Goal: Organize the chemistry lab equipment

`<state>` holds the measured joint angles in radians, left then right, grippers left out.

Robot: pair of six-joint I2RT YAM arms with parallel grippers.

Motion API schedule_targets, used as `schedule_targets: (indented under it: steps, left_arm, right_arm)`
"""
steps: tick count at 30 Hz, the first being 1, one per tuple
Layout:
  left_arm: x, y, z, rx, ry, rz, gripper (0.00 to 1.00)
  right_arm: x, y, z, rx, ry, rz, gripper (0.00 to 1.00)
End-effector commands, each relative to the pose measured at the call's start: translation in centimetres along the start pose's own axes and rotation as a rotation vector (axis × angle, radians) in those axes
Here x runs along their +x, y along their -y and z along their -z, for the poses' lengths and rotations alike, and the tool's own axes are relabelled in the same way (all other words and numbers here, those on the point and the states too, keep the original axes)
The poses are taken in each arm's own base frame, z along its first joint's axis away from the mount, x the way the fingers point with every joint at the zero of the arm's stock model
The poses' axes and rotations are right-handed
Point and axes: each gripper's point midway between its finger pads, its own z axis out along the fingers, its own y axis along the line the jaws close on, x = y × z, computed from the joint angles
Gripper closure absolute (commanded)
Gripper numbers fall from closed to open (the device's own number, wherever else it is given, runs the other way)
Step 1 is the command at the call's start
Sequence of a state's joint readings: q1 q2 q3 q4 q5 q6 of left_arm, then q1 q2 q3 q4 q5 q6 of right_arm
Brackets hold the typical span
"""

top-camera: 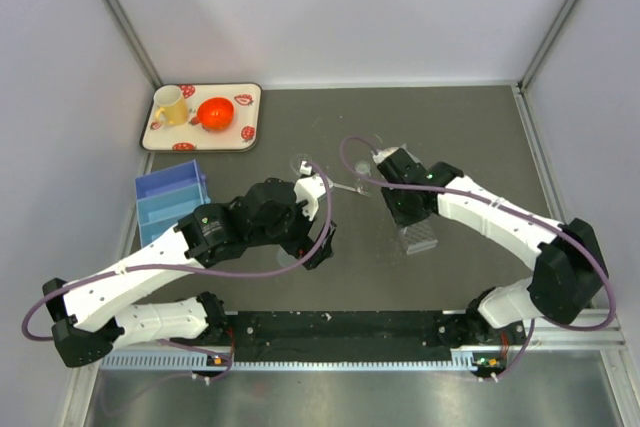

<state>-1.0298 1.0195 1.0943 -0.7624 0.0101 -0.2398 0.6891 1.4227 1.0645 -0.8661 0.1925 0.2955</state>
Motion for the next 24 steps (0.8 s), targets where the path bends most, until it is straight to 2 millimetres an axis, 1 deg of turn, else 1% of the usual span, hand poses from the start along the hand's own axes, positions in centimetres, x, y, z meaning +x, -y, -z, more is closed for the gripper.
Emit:
schedule_targets:
  steps: [1,3,4,6,7,8,10,11,12,13,14,15,16,17,18,19,20,21,23,24]
  left_arm:
    - [-2.3,0.9,1.1,0.034,0.068,0.018,0.03]
    - [-2.4,1.0,1.2,0.037,0.068,0.025,0.03]
    - [-2.4,1.1,1.3,0.04,0.071,0.028,0.03]
    - [-2.6,1.2,1.7,0.046,0.076,0.036,0.03]
    - [-2.7,1.3,1.9,0.048,0.084,0.038,0.03]
    - [-2.8,1.3,2.1,0.05,0.09,0.041,0.03]
    - [-2.9,1.3,2.2,0.049,0.095,0.049,0.03]
    - [-2.9,1.4,2.3,0.051,0.096,0.056,0.03]
    - [-3.0,1.4,2.3,0.053,0.097,0.061,0.03]
    - [-3.0,1.4,2.3,0.05,0.101,0.064,0.03]
    - [-3.0,1.3,2.3,0.046,0.102,0.075,0.03]
    - [-3.0,1.3,2.3,0.043,0.103,0.082,0.03]
    - [-3.0,1.3,2.2,0.044,0.104,0.085,0.03]
    - [-3.0,1.2,2.2,0.037,0.106,0.091,0.03]
    - [-2.8,1.0,1.9,0.028,0.104,0.099,0.03]
    - [-2.8,0.3,1.8,-0.012,0.111,0.109,0.04]
    - [-2.8,0.0,1.7,-0.029,0.114,0.118,0.04]
    - [-2.5,-0.1,1.5,-0.033,0.105,0.121,0.04]
    - [-2.3,0.2,1.3,-0.017,0.099,0.126,0.04]
    - [-2.0,0.2,1.2,-0.014,0.093,0.127,0.04]
  right_arm:
    - [-2.7,-0.8,5.3,-0.003,0.148,0.005,0.64]
    - [-2.6,-0.8,6.7,0.002,0.167,0.005,0.63]
    - [-2.4,-1.3,7.1,-0.006,0.172,0.02,0.63]
    - [-2.0,-1.4,8.0,-0.006,0.182,0.016,0.62]
    - [-1.7,-1.9,8.6,-0.029,0.195,0.023,0.62]
    - [-1.2,-2.2,8.5,-0.042,0.188,0.026,0.62]
    - [-0.6,-3.5,8.5,-0.09,0.181,0.023,0.61]
    - [0.3,-4.1,8.0,-0.102,0.166,0.043,0.61]
    - [0.8,-4.7,7.6,-0.118,0.154,0.036,0.61]
    - [0.7,-5.4,7.2,-0.138,0.16,0.034,0.62]
    - [1.6,-5.7,6.1,-0.139,0.133,0.047,0.62]
    - [1.7,-6.0,5.6,-0.152,0.13,0.037,0.62]
    - [1.1,-6.6,5.2,-0.173,0.157,0.028,0.61]
    - [1.6,-6.7,4.0,-0.17,0.147,0.034,0.6]
    - [1.4,-6.7,3.5,-0.165,0.153,0.025,0.59]
    - [1.3,-6.9,2.9,-0.162,0.151,0.024,0.59]
    - [0.9,-7.3,2.4,-0.17,0.163,0.024,0.59]
    - [0.8,-7.3,1.5,-0.153,0.153,0.029,0.59]
    - [0.0,-7.7,0.7,-0.153,0.168,0.024,0.58]
    - [-0.2,-7.5,-0.3,-0.133,0.154,0.02,0.58]
